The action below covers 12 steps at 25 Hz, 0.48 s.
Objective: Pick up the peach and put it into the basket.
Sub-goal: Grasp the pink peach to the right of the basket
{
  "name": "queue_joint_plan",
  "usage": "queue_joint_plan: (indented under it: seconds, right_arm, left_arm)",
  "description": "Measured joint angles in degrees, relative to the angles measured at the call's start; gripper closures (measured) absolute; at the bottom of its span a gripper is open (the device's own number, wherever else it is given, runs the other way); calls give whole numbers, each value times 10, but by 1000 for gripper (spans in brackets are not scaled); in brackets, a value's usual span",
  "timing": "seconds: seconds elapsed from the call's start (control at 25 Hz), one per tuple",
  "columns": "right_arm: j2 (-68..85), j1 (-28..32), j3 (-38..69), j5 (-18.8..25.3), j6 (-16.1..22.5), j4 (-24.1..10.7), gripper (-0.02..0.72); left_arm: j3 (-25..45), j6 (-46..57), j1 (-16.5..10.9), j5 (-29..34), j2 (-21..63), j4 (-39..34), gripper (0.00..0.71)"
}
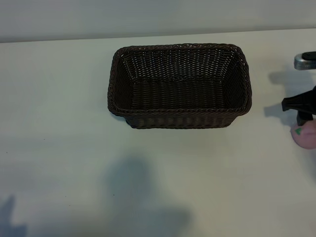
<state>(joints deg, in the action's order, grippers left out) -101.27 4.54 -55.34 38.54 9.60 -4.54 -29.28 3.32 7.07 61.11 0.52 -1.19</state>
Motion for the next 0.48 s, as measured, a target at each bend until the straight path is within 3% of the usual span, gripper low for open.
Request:
queue_joint_plan:
  seconds: [0.24, 0.32, 0.48]
  right_arm:
    - [-26, 16, 0, 0, 4, 1, 205]
    - [-33, 16, 0, -1, 4, 2, 289]
    - [-37, 16, -1, 0, 4, 3, 536]
  left_arm:
    - [0, 0, 0, 0, 0, 0, 139]
    - [0, 0, 0, 0, 0, 0, 139]
    - [0, 0, 0, 0, 0, 0, 139]
